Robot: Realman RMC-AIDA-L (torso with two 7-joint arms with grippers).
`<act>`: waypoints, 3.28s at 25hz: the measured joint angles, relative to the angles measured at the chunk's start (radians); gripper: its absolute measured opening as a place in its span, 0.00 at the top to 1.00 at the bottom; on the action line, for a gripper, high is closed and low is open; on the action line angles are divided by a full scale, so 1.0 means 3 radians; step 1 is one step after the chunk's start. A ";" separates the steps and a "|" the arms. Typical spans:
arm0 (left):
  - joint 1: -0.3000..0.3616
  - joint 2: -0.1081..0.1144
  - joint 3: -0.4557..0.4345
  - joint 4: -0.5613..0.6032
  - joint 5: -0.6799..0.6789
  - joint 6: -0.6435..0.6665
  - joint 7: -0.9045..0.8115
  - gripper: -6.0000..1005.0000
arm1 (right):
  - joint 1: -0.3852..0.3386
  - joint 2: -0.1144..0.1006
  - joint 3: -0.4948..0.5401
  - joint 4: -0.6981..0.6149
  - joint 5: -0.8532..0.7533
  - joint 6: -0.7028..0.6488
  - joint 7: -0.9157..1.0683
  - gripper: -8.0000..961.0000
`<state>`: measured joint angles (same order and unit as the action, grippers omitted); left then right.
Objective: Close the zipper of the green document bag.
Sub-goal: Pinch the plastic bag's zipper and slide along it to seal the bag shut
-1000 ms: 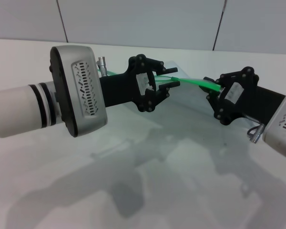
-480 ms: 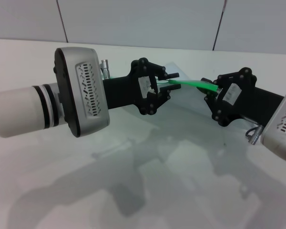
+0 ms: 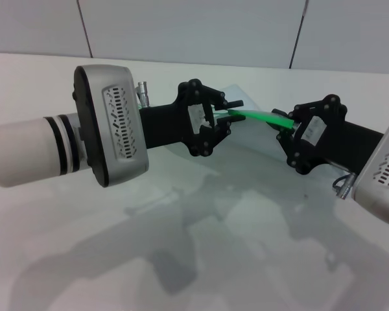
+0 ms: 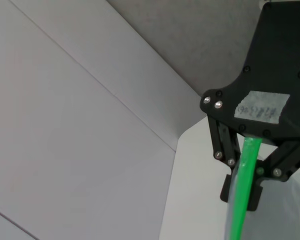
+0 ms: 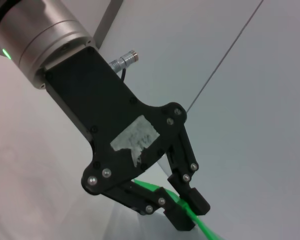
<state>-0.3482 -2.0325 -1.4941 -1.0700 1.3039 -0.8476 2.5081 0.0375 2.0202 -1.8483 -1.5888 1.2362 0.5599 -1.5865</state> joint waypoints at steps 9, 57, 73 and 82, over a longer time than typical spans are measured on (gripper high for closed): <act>0.0000 0.0000 0.0000 0.0000 0.0000 0.0020 0.0000 0.87 | 0.0003 0.0000 0.0000 0.0004 0.0000 0.0000 0.0010 0.86; -0.0077 0.0000 -0.0706 0.0689 0.0000 0.0294 0.0109 0.91 | -0.0206 0.0005 0.0379 -0.0135 0.0011 -0.0032 0.0037 0.83; -0.0164 0.0000 -0.0894 0.0884 -0.0001 0.0298 0.0169 0.92 | -0.0218 0.0010 0.0636 -0.0102 0.0021 -0.0057 0.0011 0.83; -0.0219 0.0000 -0.0894 0.1102 -0.0673 0.0178 0.0528 0.89 | -0.0259 0.0036 0.0569 -0.0104 0.0027 -0.0679 0.0190 0.82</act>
<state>-0.4138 -2.0325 -1.7624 -0.7394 1.1021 -0.7942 2.6663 -0.0401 2.0310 -1.6775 -1.6201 1.2443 0.3561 -1.5295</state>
